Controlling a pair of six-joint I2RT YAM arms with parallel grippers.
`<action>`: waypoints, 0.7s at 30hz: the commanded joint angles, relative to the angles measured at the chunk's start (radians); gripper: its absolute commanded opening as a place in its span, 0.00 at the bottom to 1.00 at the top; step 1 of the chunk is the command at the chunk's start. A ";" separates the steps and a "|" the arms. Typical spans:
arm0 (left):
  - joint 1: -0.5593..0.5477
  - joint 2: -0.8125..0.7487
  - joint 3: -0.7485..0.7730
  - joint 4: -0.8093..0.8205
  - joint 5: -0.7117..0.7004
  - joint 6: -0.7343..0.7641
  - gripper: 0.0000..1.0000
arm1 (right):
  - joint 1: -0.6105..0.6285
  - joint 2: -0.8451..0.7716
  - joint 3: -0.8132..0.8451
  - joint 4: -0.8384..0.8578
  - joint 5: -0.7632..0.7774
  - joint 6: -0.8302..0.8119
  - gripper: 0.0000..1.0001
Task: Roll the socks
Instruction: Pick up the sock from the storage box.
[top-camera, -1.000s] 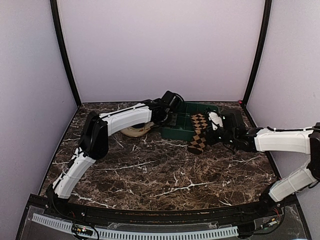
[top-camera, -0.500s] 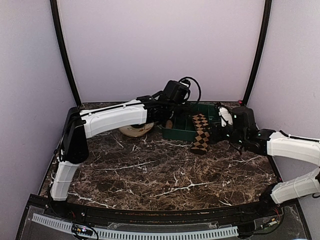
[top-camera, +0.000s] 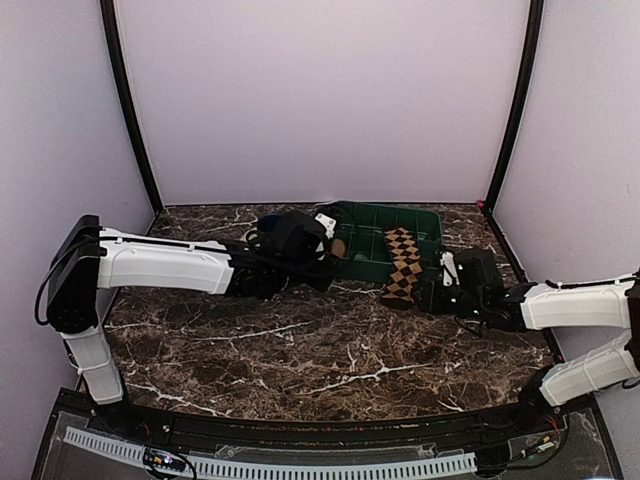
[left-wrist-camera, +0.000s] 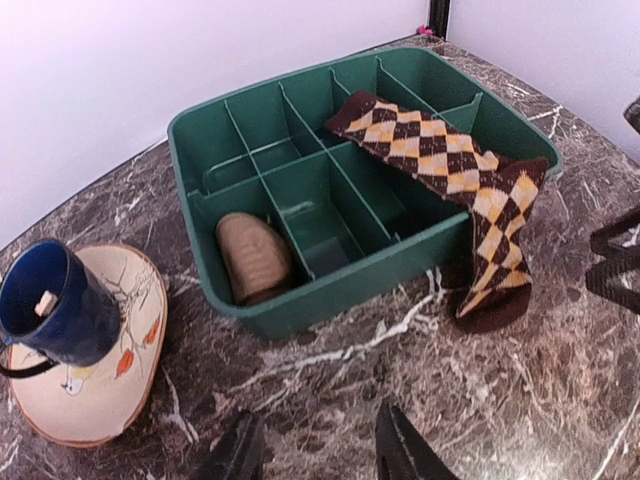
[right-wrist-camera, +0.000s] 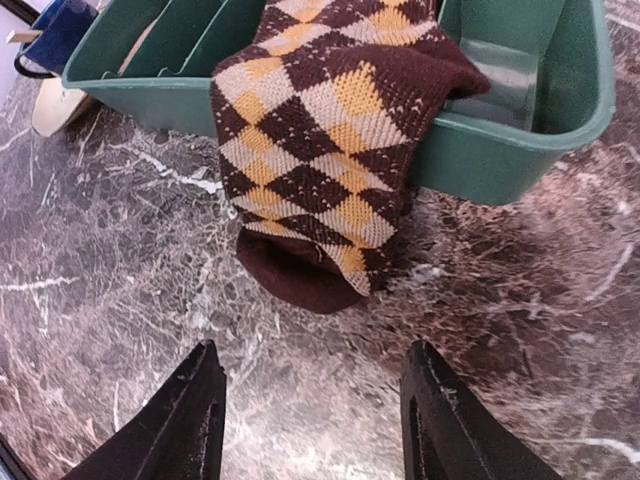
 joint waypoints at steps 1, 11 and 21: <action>0.000 -0.145 -0.154 0.133 0.040 -0.047 0.41 | -0.012 0.071 -0.006 0.133 -0.050 0.096 0.55; -0.037 -0.209 -0.277 0.164 0.049 -0.056 0.39 | -0.013 0.226 0.051 0.175 -0.061 0.148 0.55; -0.060 -0.234 -0.328 0.187 0.033 -0.032 0.37 | -0.019 0.359 0.131 0.183 -0.041 0.180 0.55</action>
